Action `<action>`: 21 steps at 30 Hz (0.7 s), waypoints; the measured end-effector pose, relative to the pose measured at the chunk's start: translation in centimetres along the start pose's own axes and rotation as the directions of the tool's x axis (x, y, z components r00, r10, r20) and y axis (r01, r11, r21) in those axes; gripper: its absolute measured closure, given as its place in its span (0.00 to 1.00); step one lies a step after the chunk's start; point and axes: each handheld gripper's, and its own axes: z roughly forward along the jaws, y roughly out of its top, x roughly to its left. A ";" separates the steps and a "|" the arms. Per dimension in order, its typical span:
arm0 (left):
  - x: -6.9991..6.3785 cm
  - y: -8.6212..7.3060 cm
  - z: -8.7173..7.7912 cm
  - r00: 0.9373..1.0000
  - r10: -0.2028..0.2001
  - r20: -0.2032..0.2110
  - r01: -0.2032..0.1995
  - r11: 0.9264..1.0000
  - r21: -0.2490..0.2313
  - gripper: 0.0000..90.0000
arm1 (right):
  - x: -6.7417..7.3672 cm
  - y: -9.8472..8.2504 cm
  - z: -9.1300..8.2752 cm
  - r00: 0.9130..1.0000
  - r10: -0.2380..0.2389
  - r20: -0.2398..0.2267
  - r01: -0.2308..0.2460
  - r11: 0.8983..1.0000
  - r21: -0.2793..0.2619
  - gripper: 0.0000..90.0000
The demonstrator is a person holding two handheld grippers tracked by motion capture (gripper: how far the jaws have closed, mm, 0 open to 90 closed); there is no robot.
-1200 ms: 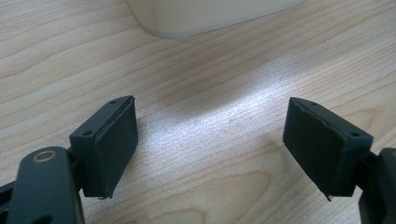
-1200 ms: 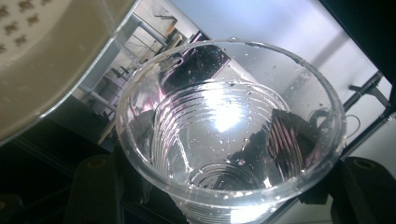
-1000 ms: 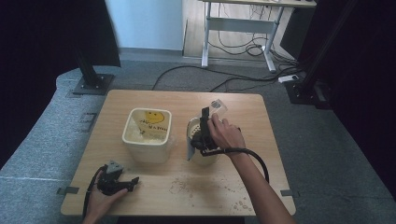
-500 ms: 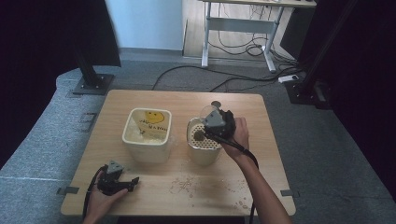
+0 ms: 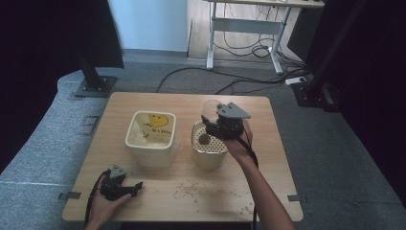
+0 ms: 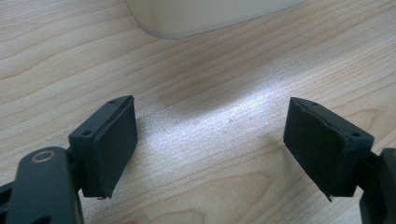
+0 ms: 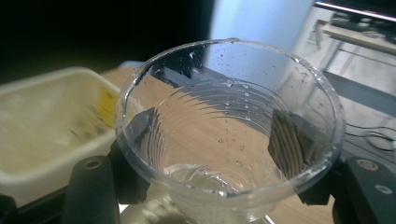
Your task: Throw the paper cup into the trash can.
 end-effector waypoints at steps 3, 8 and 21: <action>0.0 0.0 0.0 1.000 0.003 0.002 -0.003 1.000 0.002 0.19 | 1.8 1.5 1.3 0.998 0.011 -0.059 -0.012 1.000 -0.016 0.37; 0.0 0.0 0.0 1.000 0.006 0.007 -0.006 1.000 0.001 0.19 | 4.6 2.7 3.2 0.990 0.017 -0.141 -0.019 1.000 -0.012 0.37; 0.0 -0.1 0.0 1.000 0.028 0.007 -0.028 1.000 0.000 0.19 | 10.9 3.7 12.8 0.969 0.061 -0.238 -0.024 0.987 0.158 0.15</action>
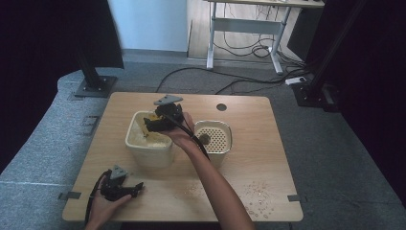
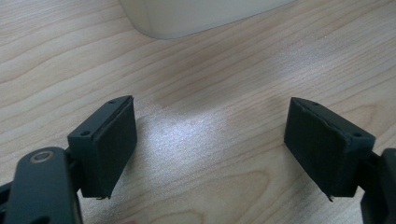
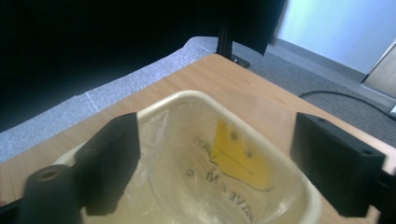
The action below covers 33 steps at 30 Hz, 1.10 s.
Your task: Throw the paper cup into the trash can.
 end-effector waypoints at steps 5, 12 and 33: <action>0.0 0.0 0.0 1.000 0.002 -0.004 -0.002 1.000 -0.002 0.19 | -0.1 -0.3 -1.6 1.000 -0.018 -0.002 0.018 1.000 -0.017 0.14; -0.1 0.0 0.1 1.000 0.001 -0.010 -0.001 1.000 0.001 0.19 | -1.7 -1.9 -7.2 0.999 -0.029 0.030 0.031 0.997 -0.072 0.16; -0.3 0.0 0.3 0.999 0.017 -0.033 -0.017 1.000 -0.008 0.18 | -7.5 -14.5 -21.2 0.978 0.100 0.183 -0.059 0.974 -0.219 0.23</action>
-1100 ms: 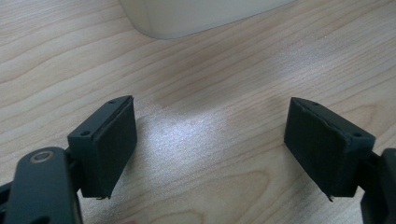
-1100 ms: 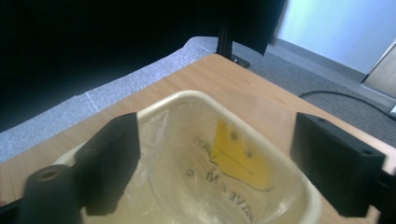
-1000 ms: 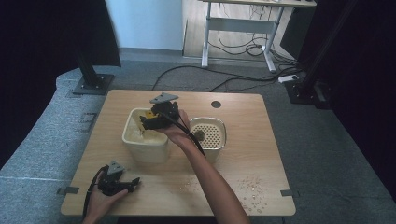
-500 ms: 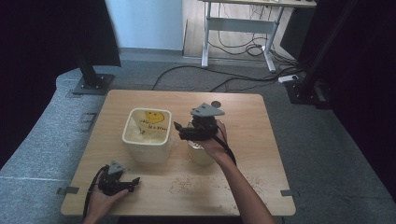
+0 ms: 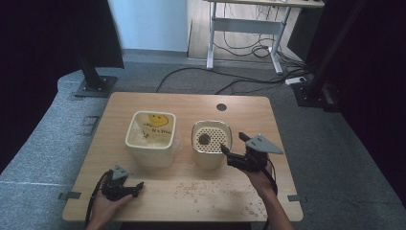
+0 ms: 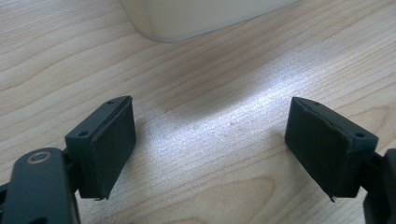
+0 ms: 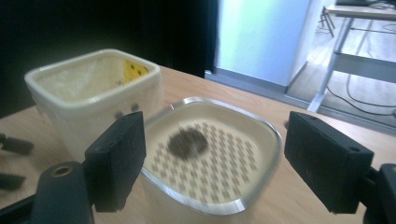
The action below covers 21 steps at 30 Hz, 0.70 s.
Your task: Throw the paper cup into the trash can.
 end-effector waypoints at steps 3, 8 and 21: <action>0.0 0.0 0.1 1.000 0.000 -0.001 0.000 1.000 -0.002 0.17 | -1.0 -2.6 -1.7 1.000 0.003 0.031 -0.004 1.000 0.025 0.23; 0.0 0.0 0.2 1.000 -0.005 -0.003 0.005 1.000 -0.011 0.16 | -2.1 -5.5 -2.5 0.998 0.034 0.060 -0.037 0.997 0.062 0.23; 0.1 0.0 0.2 1.000 -0.002 -0.002 0.002 1.000 -0.014 0.16 | -4.4 -11.9 -1.8 0.985 0.119 0.126 -0.140 0.976 0.169 0.24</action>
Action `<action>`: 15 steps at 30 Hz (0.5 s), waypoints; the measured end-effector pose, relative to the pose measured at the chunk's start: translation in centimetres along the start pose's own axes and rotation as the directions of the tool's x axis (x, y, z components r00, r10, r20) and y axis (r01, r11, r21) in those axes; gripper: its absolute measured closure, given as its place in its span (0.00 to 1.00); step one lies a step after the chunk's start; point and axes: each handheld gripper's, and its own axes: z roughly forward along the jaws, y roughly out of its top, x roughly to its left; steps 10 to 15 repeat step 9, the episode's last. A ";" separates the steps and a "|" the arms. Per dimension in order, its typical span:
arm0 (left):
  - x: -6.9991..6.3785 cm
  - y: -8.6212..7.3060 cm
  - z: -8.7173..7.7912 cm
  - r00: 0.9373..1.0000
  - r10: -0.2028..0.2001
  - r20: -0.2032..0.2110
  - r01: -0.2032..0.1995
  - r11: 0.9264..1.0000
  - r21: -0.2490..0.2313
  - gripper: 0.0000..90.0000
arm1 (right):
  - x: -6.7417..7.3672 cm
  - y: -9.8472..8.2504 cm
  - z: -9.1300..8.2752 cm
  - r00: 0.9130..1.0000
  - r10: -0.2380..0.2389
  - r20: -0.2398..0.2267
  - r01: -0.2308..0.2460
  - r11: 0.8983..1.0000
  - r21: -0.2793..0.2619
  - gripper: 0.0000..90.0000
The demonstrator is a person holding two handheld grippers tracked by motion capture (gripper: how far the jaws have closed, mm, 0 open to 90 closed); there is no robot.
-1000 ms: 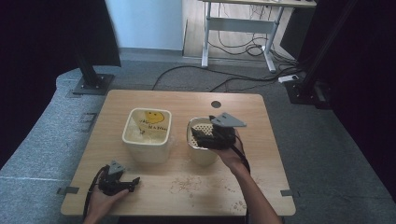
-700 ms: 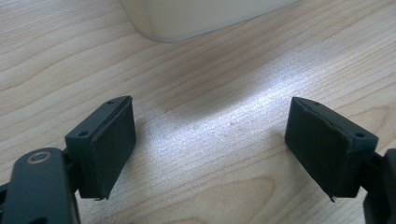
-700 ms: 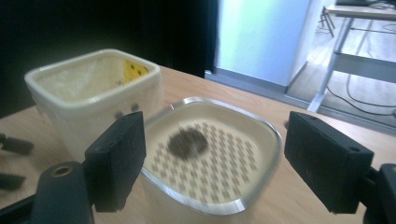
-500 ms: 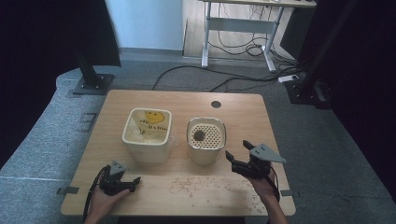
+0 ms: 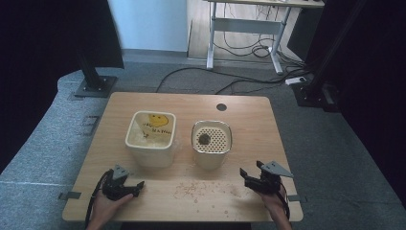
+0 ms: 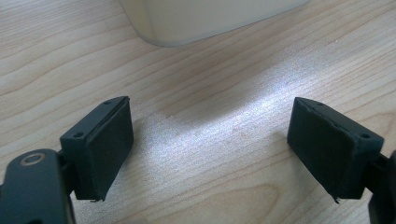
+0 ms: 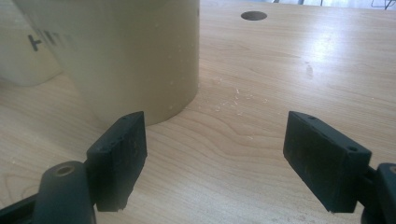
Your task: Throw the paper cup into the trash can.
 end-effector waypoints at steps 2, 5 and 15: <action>0.0 0.0 0.0 1.000 0.000 0.001 0.000 1.000 0.000 0.16 | 0.0 -0.1 0.1 1.000 0.004 0.002 -0.004 1.000 0.000 0.24; 0.0 0.0 0.0 1.000 0.001 0.002 -0.001 1.000 0.000 0.16 | 0.1 -0.2 0.2 1.000 -0.006 0.005 0.006 1.000 0.007 0.24; 0.1 0.1 0.1 1.000 0.000 0.002 0.000 1.000 0.000 0.16 | 0.3 -0.5 0.6 1.000 -0.027 0.009 0.027 0.999 0.029 0.24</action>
